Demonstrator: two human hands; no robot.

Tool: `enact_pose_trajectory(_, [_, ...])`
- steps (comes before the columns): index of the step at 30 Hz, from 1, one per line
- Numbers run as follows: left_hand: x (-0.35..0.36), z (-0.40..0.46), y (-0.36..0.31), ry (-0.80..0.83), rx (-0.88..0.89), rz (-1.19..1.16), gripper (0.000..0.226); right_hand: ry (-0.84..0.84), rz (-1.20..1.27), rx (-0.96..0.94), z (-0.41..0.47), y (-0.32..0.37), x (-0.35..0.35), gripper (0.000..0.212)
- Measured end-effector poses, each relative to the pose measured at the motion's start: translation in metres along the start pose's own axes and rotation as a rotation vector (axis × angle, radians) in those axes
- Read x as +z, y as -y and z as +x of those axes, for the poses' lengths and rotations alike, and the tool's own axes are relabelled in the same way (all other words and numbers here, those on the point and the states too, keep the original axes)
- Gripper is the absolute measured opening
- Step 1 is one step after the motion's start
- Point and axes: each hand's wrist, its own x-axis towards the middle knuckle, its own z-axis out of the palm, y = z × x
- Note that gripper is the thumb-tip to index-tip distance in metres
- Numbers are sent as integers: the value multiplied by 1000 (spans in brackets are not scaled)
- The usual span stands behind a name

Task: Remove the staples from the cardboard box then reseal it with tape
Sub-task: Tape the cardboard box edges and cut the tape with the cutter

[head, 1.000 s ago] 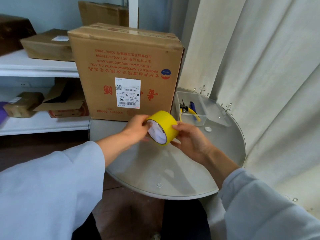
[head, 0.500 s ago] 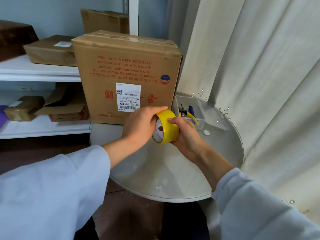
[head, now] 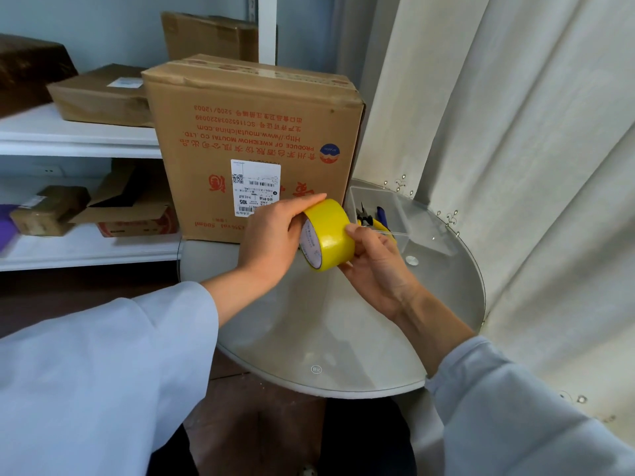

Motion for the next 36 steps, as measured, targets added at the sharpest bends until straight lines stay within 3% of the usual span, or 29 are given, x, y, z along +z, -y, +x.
enact_pose_trajectory(3, [2,-2,-3,18,57,27,48,-114,-6,-20,1,0,0,23])
enact_pose_trajectory(6, [9,2,-2,90,-57,-196,54,-123,-3,-23,2,-1,-6,14])
enact_pose_trajectory(8, [14,5,-1,185,-288,-287,50,-70,17,2,2,0,-8,18])
enact_pose_trajectory(10, [16,3,-3,303,-648,-453,31,9,-5,23,0,2,-6,17])
enact_pose_trajectory(12, [16,0,-2,343,-753,-466,25,57,-47,42,-1,3,-7,25])
enact_pose_trajectory(16, [10,6,4,219,-413,-213,38,23,-186,67,-2,5,-3,38])
enact_pose_trajectory(21, [5,4,-3,78,-171,27,53,-5,-155,59,2,9,5,29])
enact_pose_trajectory(23, [1,2,-5,55,-72,100,59,2,-176,62,2,9,6,34])
enact_pose_trajectory(26, [0,0,-7,80,39,220,63,-31,-167,70,2,7,5,35])
enact_pose_trajectory(31, [3,-5,-6,168,137,221,57,-213,-192,82,7,6,3,8])
enact_pose_trajectory(33, [2,-2,-4,194,121,126,52,-239,-183,96,10,6,-3,23])
enact_pose_trajectory(36, [-4,4,1,316,93,-140,52,-169,-65,104,9,9,-12,71])
